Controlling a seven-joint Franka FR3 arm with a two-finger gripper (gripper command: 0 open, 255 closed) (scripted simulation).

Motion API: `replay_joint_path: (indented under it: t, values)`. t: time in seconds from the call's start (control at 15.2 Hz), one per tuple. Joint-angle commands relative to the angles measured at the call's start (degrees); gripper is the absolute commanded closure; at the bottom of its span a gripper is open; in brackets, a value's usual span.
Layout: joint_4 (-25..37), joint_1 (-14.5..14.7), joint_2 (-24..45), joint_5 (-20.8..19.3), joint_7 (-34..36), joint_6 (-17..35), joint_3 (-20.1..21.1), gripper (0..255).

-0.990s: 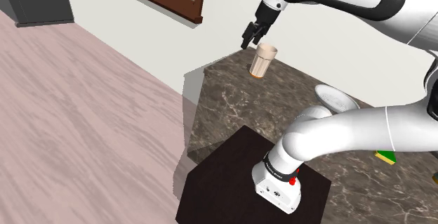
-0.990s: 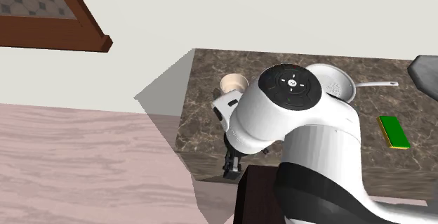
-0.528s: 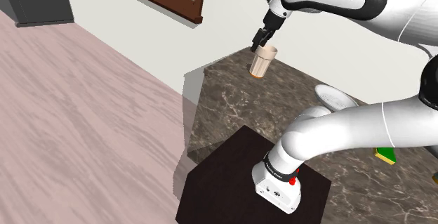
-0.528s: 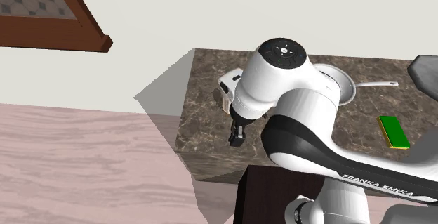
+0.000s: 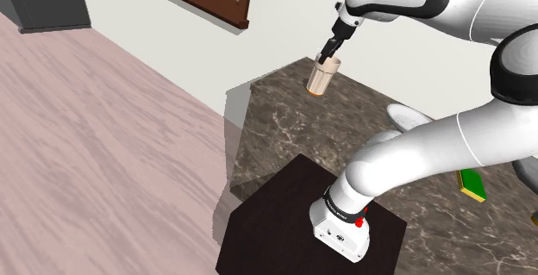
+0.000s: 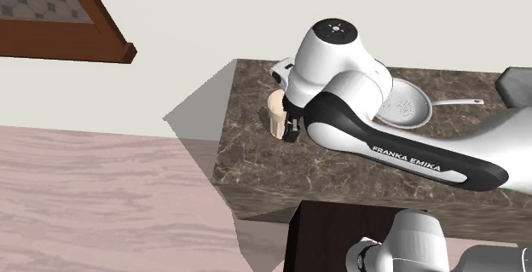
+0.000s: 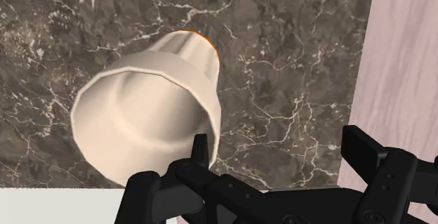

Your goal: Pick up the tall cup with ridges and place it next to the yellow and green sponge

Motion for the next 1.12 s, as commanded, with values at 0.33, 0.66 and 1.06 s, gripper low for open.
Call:
replay_joint_path:
  t: [0.33,0.66,1.06]
  values:
    - [1.20,0.79,5.85,0.67,-5.56,5.14,-5.27,0]
    - [-0.62,0.95,6.93,0.83,-5.80,8.02,-6.03,0]
    - [-0.61,0.95,6.94,0.83,-5.80,8.00,-6.03,0]
